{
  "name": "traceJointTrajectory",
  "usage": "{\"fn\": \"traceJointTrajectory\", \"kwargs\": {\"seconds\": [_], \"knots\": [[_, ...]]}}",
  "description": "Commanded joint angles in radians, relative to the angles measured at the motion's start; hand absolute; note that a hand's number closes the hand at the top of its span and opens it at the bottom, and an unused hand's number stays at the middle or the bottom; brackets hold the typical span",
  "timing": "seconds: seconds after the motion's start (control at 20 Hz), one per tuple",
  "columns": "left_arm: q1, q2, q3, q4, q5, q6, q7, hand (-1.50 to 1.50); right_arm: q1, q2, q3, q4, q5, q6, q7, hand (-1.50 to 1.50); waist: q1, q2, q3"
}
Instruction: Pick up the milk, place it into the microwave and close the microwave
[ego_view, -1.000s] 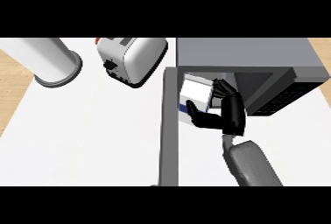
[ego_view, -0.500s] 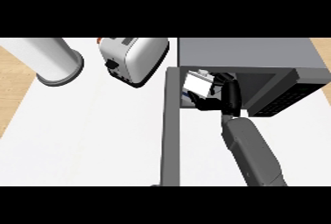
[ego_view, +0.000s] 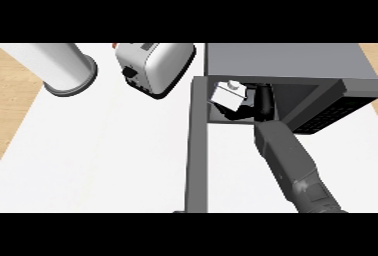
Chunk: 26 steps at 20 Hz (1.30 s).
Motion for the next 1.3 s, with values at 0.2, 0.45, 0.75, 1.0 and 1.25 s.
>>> {"fn": "traceJointTrajectory", "kwargs": {"seconds": [0.2,0.45,0.75,1.0,1.25], "knots": [[-0.002,0.005,0.011,0.033,-0.009,-0.033,-0.036,-1.50,-0.169,-0.054,-0.040,0.183,0.058,-0.196,-0.016,1.50,0.039,0.014,-0.002],[-0.039,-0.006,-0.006,0.048,-0.040,-0.005,-0.026,-1.50,-0.247,-0.042,0.039,0.256,0.175,-0.372,0.027,1.50,0.038,0.015,-0.002],[-0.061,0.028,-0.008,0.083,-0.019,-0.026,-0.004,-1.50,-0.277,-0.086,0.018,0.314,0.190,-0.452,0.064,1.50,0.049,0.025,-0.001],[-0.086,0.035,-0.011,0.076,-0.026,-0.023,-0.010,-1.50,-0.250,-0.091,-0.031,0.319,0.162,-0.490,0.043,1.50,0.061,0.033,0.001],[-0.098,0.041,0.000,0.110,-0.027,-0.027,-0.025,-1.50,-0.231,-0.159,-0.061,0.338,0.150,-0.454,0.036,1.50,0.061,0.034,0.001]]}}
